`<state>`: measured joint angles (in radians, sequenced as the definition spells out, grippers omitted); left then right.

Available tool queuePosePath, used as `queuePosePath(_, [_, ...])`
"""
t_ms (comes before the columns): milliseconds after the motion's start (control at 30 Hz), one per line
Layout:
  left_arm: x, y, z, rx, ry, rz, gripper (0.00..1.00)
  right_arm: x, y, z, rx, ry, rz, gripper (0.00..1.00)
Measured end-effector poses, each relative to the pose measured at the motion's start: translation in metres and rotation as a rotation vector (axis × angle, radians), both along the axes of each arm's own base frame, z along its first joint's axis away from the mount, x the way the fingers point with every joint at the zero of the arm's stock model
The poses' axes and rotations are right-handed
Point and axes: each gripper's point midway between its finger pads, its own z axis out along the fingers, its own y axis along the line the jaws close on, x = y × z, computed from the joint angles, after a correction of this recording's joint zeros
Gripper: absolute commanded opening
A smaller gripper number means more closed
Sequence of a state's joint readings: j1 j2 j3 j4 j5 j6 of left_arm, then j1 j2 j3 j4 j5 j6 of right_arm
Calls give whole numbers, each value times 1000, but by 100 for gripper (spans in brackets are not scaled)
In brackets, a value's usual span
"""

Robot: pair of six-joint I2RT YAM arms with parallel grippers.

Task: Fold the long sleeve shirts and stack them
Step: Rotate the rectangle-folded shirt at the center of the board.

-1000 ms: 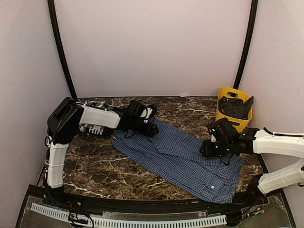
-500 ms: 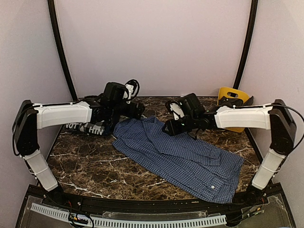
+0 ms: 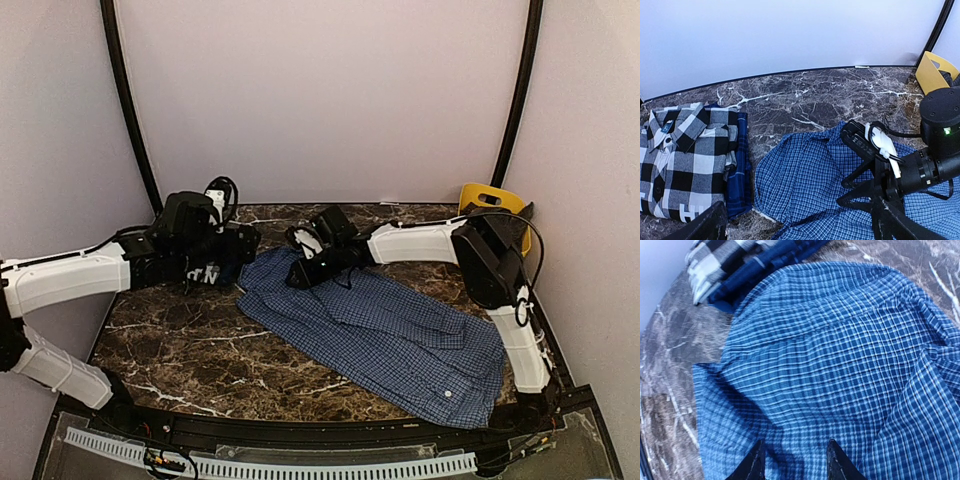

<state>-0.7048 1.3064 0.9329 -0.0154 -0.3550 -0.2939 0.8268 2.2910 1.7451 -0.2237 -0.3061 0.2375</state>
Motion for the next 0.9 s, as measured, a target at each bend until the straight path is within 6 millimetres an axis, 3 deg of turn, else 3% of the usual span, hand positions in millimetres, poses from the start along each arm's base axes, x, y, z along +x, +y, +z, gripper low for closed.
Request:
queuePosePath(200, [-15,11,-26,3,60,11,99,22,6,-31,-53,21,-60,38])
queuePosePath(367, [-27,17,-36,-12,81,5,99,55,-6,-31,-51,29,-186,38])
queuePosePath(500, [-33,22,-45,-13,95,7,99,92,-36,-31,-35,46,-314,38])
queuePosePath(667, [-40,19,-59,-26,137,-15,99,156,-89,-29,-4,47,-510,38])
queuePosePath(900, [-48,-10,-78,-126,215,-123,97,235,-145,-20,46,-5,-702,42])
